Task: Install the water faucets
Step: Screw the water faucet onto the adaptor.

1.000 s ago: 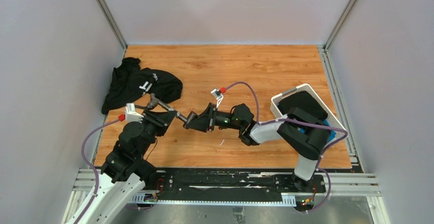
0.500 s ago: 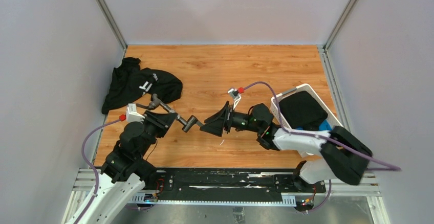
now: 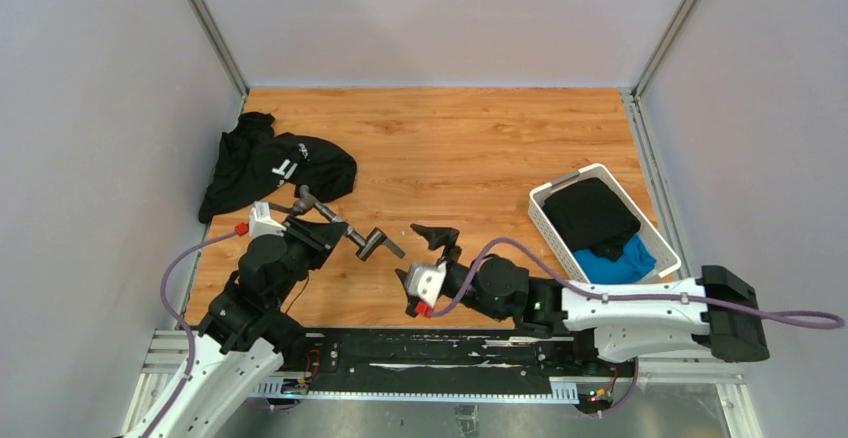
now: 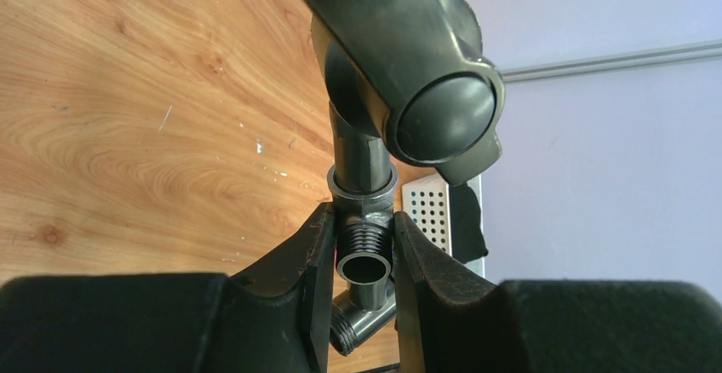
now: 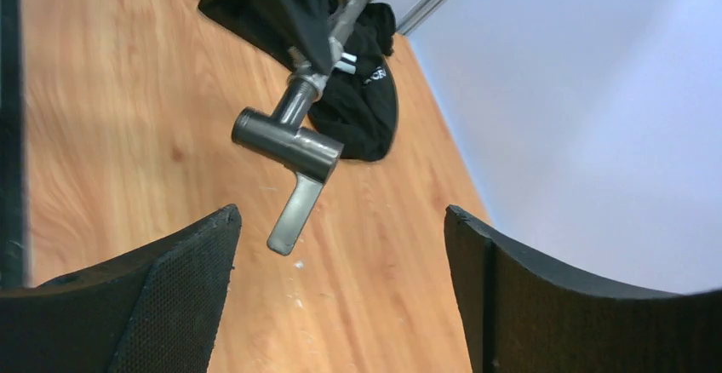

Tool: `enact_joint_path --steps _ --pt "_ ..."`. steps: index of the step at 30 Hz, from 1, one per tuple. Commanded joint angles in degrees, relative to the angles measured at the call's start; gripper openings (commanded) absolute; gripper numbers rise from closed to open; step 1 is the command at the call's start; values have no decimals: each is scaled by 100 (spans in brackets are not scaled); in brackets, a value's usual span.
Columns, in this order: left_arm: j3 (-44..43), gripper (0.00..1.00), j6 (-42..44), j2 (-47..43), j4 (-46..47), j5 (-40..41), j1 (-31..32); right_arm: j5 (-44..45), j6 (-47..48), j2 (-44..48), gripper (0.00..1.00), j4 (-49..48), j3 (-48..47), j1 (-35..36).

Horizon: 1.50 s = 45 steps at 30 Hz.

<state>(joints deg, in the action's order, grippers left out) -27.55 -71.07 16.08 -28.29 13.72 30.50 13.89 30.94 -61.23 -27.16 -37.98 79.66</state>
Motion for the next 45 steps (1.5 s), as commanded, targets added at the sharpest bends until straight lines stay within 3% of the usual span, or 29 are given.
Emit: enact_joint_path --steps 1,10,17,19,23,31,39,41,45 --pt "-307 0 13 62 628 42 8 750 3326 -704 90 -1346 399 561" --pt "-371 0 14 -11 488 96 8 1298 5887 -3199 96 -4164 195 858" --pt "-369 0 -6 -59 441 55 2 1703 6938 -4843 96 -6300 -358 770" --pt "-374 0 -4 -77 435 47 6 1800 7077 -5118 96 -6425 -521 732" --pt "-374 0 -5 -89 421 27 4 1869 6918 -5240 91 -6427 -643 673" --pt "-378 0 -4 -128 403 26 3 2012 6693 -5222 51 -6427 -704 560" --pt "-373 0 15 -175 366 35 4 2121 6185 -5097 27 -6363 -849 587" --pt "-341 0 -1 -175 397 27 6 2099 5670 -4839 22 -5982 -821 623" --pt "-265 0 -45 -175 461 8 8 1714 3751 -3843 23 -4959 -477 648"
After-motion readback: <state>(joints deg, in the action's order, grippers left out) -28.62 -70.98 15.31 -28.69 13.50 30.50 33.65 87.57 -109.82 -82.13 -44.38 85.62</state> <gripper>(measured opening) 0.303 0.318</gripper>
